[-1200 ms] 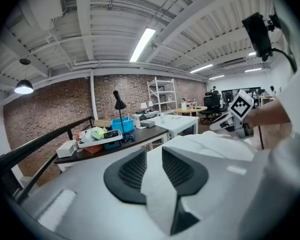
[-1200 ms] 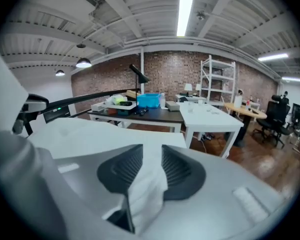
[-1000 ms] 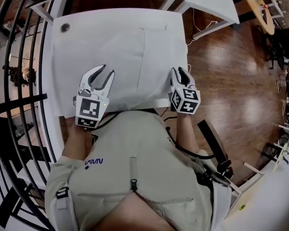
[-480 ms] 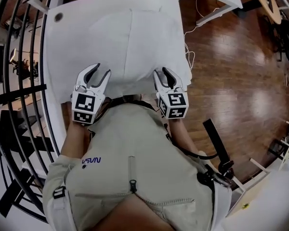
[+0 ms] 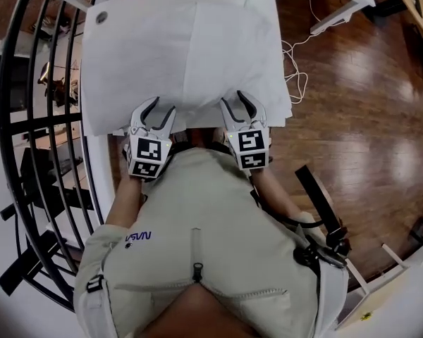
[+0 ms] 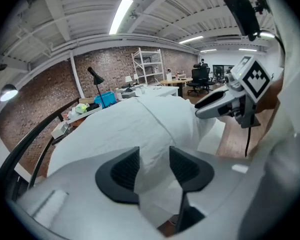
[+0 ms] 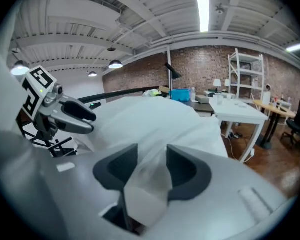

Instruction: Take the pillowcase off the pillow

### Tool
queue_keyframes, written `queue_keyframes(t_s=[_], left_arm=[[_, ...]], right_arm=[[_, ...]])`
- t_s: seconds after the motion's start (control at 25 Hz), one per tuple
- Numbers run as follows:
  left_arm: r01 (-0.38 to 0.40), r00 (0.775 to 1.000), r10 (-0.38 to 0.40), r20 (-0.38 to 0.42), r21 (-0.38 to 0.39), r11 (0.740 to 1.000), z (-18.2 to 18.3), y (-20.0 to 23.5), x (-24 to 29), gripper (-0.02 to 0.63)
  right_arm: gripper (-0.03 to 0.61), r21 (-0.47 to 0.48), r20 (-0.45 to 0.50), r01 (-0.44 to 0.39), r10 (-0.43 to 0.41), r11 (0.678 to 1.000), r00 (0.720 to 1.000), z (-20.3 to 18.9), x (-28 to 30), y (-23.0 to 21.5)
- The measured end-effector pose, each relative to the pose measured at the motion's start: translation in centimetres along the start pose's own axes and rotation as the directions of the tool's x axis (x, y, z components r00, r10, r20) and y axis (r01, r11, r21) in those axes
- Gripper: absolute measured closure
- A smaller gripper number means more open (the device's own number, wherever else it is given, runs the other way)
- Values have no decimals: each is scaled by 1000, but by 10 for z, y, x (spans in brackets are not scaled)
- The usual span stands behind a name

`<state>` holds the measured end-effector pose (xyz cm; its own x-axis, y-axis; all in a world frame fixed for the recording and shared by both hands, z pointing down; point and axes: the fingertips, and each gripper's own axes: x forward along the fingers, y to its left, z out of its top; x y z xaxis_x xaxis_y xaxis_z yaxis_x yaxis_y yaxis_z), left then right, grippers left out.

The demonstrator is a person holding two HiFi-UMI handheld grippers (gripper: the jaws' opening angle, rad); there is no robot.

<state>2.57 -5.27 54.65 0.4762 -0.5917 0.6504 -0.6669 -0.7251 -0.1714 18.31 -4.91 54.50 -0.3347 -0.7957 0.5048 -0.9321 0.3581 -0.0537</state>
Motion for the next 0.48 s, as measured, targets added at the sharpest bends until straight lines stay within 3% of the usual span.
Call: queue_keyframes(t_s=[0.2, 0.24, 0.28, 0.48], left_arm=[[-1, 1000, 1, -8, -3, 1000, -14, 2, 16, 427], [-10, 1000, 10, -4, 13, 1000, -13, 4, 20, 459], [-20, 1000, 20, 1, 30, 999, -11, 6, 23, 494], [-38, 997, 37, 73, 19, 999, -3, 20, 19, 592]], right_arm=[[404, -33, -30, 23, -24, 999, 999, -6, 0, 11], [454, -46, -55, 32, -34, 998, 998, -10, 3, 11], [570, -61, -79, 38, -43, 997, 996, -14, 7, 11], [577, -88, -120, 98, -108, 991, 987, -24, 10, 11]])
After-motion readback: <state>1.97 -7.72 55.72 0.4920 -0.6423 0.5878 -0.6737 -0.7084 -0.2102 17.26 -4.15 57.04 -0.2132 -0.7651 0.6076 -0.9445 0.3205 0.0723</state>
